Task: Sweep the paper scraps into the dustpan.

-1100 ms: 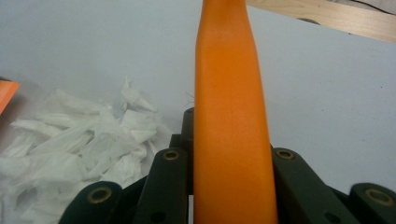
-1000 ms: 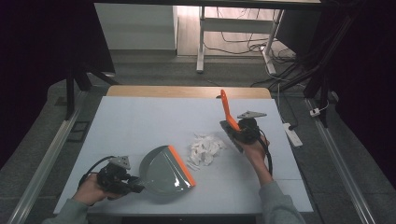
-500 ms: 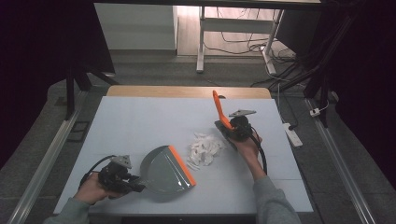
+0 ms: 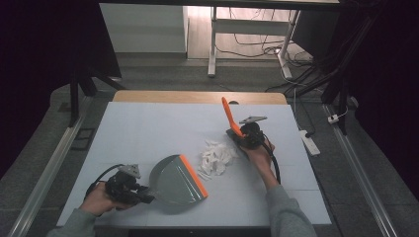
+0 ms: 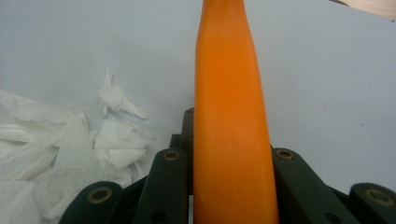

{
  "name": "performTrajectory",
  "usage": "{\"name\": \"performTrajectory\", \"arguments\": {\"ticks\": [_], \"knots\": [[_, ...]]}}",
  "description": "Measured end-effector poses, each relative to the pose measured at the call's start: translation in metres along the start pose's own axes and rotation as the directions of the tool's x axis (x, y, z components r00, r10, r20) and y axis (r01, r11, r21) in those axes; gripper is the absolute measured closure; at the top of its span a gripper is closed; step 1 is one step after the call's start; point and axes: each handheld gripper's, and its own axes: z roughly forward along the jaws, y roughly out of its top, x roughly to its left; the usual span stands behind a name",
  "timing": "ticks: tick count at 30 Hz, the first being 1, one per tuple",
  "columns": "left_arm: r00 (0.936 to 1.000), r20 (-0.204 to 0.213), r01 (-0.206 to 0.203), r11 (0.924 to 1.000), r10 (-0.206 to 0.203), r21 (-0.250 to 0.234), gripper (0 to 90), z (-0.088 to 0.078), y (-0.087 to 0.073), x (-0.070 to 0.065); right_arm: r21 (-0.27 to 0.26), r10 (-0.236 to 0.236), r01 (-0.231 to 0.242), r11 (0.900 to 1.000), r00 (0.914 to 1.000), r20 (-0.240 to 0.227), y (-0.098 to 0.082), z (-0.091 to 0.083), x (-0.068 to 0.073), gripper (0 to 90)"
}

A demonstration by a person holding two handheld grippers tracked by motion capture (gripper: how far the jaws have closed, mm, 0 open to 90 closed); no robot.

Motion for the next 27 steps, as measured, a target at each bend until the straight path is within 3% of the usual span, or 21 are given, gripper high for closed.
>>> {"name": "performTrajectory", "arguments": {"ticks": [27], "knots": [[0.9999, 0.008, 0.014, 0.9999, -0.014, 0.002, 61.6, 0.003, 0.003, 0.001, 0.024, -0.043, 0.043, 0.999, 0.9989, -0.019, 0.003, 0.012, 0.018, 76.6]]}}
